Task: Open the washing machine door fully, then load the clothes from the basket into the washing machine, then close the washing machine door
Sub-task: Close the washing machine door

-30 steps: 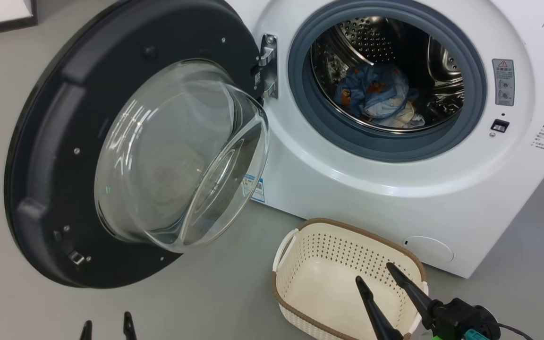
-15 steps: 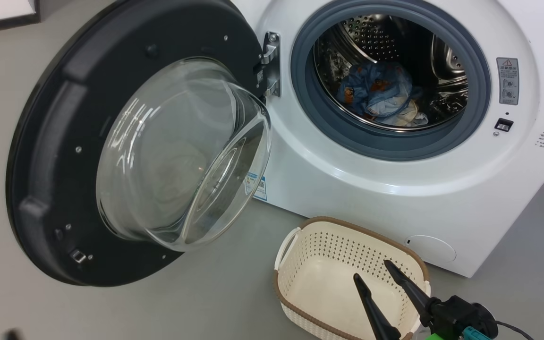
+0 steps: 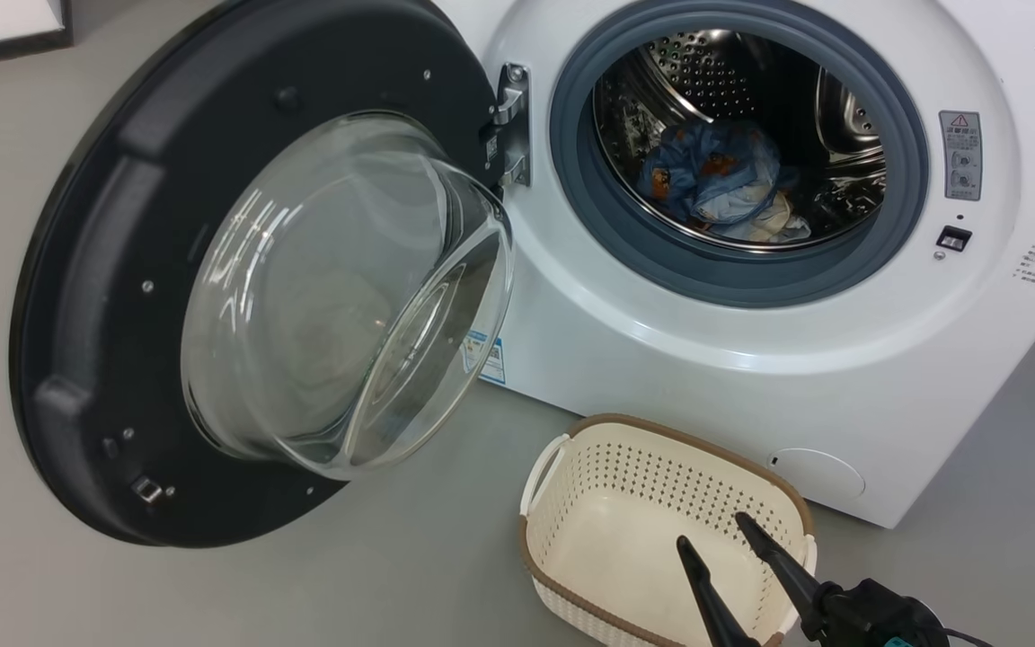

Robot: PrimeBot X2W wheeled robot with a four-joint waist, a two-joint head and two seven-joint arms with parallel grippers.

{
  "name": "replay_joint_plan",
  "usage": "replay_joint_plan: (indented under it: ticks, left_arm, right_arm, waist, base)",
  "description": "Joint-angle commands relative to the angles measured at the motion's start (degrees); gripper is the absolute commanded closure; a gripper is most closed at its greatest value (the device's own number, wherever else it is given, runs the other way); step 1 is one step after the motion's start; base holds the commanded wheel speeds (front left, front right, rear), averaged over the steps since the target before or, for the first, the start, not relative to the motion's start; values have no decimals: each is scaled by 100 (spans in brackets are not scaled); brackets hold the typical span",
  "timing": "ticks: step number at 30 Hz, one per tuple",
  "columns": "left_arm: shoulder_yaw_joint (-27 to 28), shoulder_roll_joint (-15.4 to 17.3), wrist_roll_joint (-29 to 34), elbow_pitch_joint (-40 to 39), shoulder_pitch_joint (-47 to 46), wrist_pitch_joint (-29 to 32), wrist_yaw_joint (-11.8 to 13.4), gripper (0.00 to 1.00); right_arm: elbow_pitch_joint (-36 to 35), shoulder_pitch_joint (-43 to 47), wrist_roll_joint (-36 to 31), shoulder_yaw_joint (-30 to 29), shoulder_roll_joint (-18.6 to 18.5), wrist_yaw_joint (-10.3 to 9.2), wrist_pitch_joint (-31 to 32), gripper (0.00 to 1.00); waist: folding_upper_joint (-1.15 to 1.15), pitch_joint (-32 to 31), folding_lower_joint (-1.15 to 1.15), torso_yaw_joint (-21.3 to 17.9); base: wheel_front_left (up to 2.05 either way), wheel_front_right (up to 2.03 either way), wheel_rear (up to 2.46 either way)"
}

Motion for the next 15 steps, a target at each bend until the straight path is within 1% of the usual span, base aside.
replay_joint_plan:
  ticks: [1,3,5,8,11,15]
  left_arm:
    - [277,411,-379,159,-507,338,41,100]
    - [392,719,-723,569,-885,708,73,100]
    - [454,948,-1063,936,-1300,1059,71,100]
    - [425,1238,-1276,1427,-1852,1299,67,100]
    - [309,1398,-1424,1827,-2381,1500,31,100]
    - [57,1508,-1496,2257,-2891,1805,-24,100]
  right_arm:
    - [-160,-87,69,93,14,52,-28,0]
    - [-164,-89,55,102,14,52,-28,0]
    - [-163,-120,43,123,0,52,-28,0]
    - [-150,-177,46,165,-29,52,-28,0]
    - [-121,-218,59,215,-51,52,-28,0]
    - [-94,-259,63,250,-76,52,-28,0]
  waist:
    - [0,24,0,0]
    - [0,65,0,-18]
    - [0,117,0,-41]
    - [0,168,0,-85]
    - [0,198,0,-150]
    - [0,235,0,-237]
  base:
    - [0,0,0]
    - [0,0,0]
    - [0,0,0]
    - [0,0,0]
    - [0,0,0]
    - [0,0,0]
